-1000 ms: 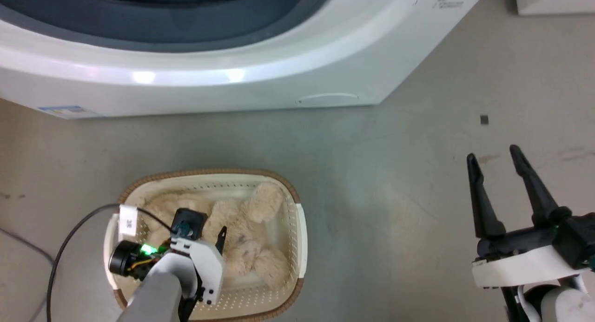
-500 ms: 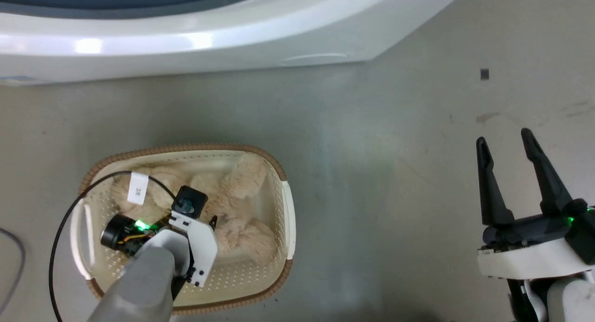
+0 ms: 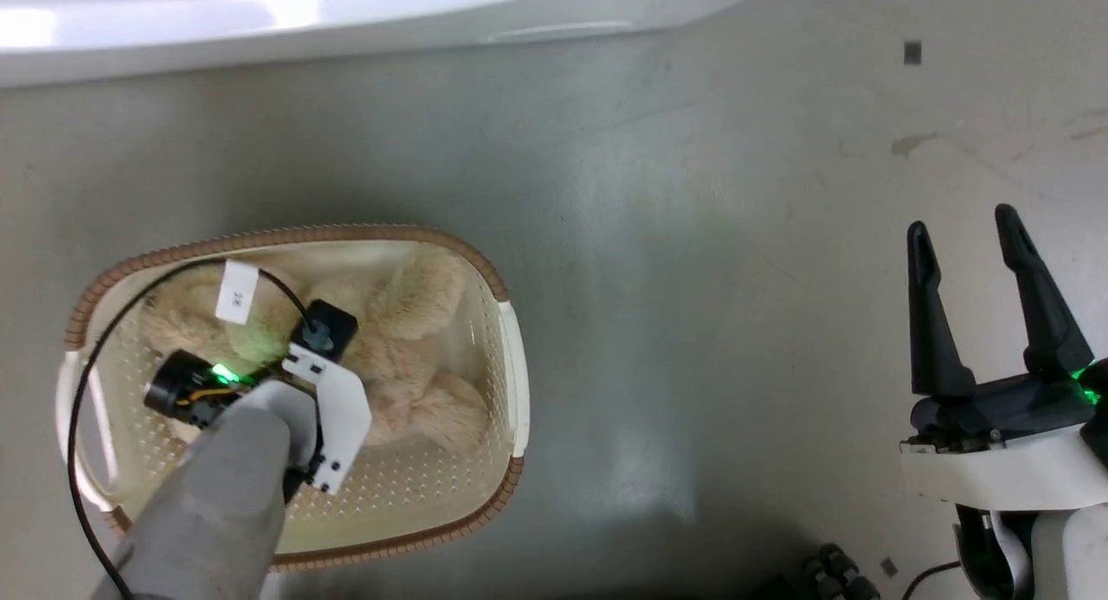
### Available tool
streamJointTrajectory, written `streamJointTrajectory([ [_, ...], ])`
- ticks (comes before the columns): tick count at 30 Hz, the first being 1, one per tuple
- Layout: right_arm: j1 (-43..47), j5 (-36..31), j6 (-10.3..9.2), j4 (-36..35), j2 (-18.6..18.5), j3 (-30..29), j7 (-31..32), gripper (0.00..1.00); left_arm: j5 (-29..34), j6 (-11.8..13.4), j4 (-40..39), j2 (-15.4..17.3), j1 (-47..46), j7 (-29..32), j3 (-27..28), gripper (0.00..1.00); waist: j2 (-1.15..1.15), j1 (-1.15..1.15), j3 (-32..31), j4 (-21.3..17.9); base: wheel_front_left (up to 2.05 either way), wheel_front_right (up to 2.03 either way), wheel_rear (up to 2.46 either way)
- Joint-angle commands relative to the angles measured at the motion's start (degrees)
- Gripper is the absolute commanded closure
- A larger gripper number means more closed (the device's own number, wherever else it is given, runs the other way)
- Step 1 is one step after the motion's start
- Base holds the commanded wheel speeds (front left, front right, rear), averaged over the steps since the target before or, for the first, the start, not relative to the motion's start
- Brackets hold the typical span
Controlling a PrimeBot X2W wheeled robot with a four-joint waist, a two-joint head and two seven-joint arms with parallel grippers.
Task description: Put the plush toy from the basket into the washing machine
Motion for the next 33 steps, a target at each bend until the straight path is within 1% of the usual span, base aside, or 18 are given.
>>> streamJointTrajectory([
  [1, -1.3, 0.5, -0.05, -0.5, 0.0, -0.2, -0.5, 0.00, -0.3, -0.3, 1.6, 0.8, -1.5, 0.5, -0.6, 0.00, 0.00, -0.01, 1.4, -0.4, 0.00, 0.00, 0.00],
  [8, -2.3, 0.9, -0.05, -1.2, 0.0, -0.4, -1.3, 0.00, -1.6, -0.3, 5.6, 1.7, -5.0, 2.1, -2.4, 0.00, 0.00, -0.01, 5.0, -1.0, 0.00, 0.00, 0.00],
  [11, -2.6, 0.7, -0.05, -1.1, 0.0, -0.4, -1.3, 0.00, -2.3, 0.1, 5.6, 1.5, -4.8, 2.5, -2.2, 0.00, 0.00, -0.01, 4.9, -1.0, 0.00, 0.00, 0.00],
  [12, -2.6, 0.7, -0.05, -1.0, 0.0, -0.5, -1.3, 0.00, -2.4, 0.1, 5.6, 1.4, -4.7, 2.7, -2.2, 0.66, 0.00, -0.01, 4.8, -1.0, 0.00, 0.00, 0.00],
  [13, -2.6, 0.6, -0.05, -1.0, 0.0, -0.5, -1.3, 0.00, -2.7, 0.1, 5.6, 1.3, -4.7, 2.7, -2.0, 1.00, 0.00, -0.01, 4.7, -1.0, 0.00, 0.00, 0.00],
  [17, -2.9, -0.1, -0.05, -1.0, 0.0, -1.1, -1.3, 0.00, -4.5, -0.3, 5.7, 0.3, -4.1, 3.1, -1.9, 1.00, 0.00, -0.01, 3.5, -0.6, 0.00, 0.00, 0.00],
  [23, -2.9, -0.7, -0.05, 0.0, 0.0, -1.3, -1.3, 0.00, -5.7, -0.5, 5.7, -0.2, -2.3, 0.3, -2.0, 1.00, 0.00, -0.01, -0.6, 0.1, 0.00, 0.00, 0.00],
  [27, -2.5, -1.4, -0.05, 1.1, 0.0, -1.3, -1.3, 0.00, -6.8, -0.4, 5.7, -1.0, 0.0, -2.1, -1.7, 1.00, 0.00, -0.01, -5.1, 0.7, 0.00, 0.00, 0.00],
  [33, -0.7, -2.5, -0.05, 3.4, 0.0, -1.2, -1.3, 0.00, -8.6, -0.2, 5.7, -2.5, 4.6, -7.3, -0.9, 1.00, 0.00, -0.01, -13.7, 1.8, 0.00, 0.00, 0.00],
])
